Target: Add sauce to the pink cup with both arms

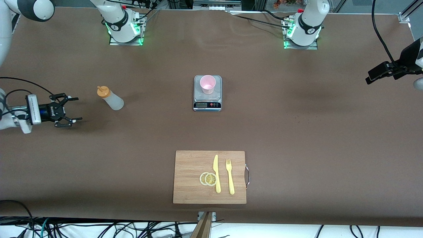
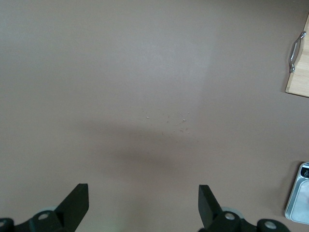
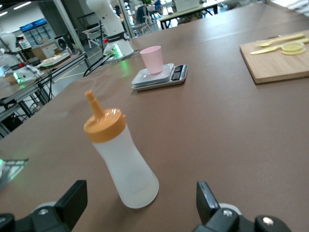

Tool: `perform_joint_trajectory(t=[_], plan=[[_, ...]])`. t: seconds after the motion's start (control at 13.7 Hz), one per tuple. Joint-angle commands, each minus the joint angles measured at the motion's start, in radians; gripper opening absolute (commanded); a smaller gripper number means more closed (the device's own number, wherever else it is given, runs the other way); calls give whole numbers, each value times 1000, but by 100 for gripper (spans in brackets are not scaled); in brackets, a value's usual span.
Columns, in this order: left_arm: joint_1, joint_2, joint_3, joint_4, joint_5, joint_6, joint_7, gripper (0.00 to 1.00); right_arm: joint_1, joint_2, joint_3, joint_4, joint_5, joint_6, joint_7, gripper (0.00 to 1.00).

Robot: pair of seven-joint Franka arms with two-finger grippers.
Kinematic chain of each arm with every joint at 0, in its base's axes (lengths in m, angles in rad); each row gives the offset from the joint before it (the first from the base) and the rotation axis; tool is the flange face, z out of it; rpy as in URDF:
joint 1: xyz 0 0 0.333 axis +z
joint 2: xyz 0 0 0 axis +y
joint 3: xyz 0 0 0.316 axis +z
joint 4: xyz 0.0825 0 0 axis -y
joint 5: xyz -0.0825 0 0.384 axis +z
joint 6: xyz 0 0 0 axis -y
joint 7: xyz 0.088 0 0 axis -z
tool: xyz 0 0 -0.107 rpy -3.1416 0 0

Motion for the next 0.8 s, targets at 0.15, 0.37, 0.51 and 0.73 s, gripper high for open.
perform_joint_trajectory(t=[0.15, 0.37, 0.51, 0.73], plan=[[4, -4, 2, 7, -19, -15, 20, 100, 86, -43, 13, 161, -19, -44, 388, 100], [4, -4, 2, 9, -18, -13, 20, 100, 190, -72, 3, 250, -23, -38, 650, 100], [4, -4, 0, 7, -18, -15, 18, 100, 253, -115, -4, 253, -69, -20, 816, 100], [4, -5, 0, 8, -18, -15, 17, 100, 328, -172, 1, 253, -161, 28, 1003, 100]])
